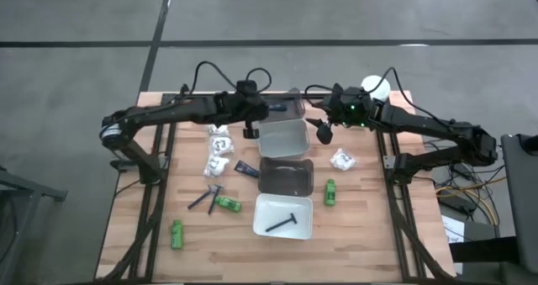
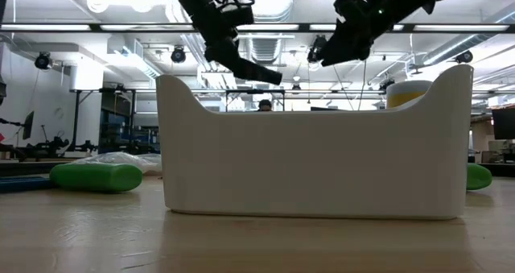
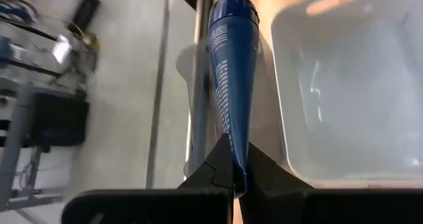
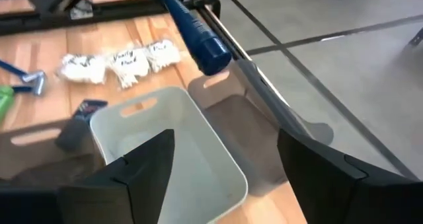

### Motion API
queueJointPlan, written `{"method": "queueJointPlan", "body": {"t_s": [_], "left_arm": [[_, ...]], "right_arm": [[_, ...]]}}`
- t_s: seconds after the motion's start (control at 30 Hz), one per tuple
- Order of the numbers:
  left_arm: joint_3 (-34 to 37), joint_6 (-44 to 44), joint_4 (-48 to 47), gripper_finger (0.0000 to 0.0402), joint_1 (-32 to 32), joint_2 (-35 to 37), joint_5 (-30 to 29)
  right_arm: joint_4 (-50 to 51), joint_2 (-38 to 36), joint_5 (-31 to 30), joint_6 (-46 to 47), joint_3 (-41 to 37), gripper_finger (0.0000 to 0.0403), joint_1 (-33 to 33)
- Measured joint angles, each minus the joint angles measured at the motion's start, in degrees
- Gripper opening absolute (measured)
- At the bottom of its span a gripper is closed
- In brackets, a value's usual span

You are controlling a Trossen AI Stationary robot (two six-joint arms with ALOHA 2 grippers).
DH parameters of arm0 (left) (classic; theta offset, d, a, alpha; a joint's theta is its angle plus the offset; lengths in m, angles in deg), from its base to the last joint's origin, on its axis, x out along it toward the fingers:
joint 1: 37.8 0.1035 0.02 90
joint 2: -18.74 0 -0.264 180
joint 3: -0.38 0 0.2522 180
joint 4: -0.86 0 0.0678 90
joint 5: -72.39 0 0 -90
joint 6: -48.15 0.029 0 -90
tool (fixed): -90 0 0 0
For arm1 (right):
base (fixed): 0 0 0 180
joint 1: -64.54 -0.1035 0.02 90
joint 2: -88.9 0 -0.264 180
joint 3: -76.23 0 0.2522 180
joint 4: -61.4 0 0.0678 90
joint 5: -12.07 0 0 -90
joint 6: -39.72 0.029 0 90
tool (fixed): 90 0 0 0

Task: Pick & Place Travel size toiletries
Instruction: Put the right blue shave cream into the gray bin

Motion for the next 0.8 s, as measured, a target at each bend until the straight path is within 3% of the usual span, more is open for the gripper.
{"method": "queueJointPlan", "body": {"t_s": [0.37, 0.8], "left_arm": [[-13.04, 1.95, -23.1, 0.0, 0.29, -9.39, 0.02], [-24.71, 4.18, -36.37, 0.0, -3.11, -21.72, -1.07]], "right_arm": [[0.06, -3.77, -1.51, -0.4, -6.67, 0.0217, 0.24], [-1.48, -5.64, -1.51, 0.29, -13.4, 0.0186, 0.39]]}}
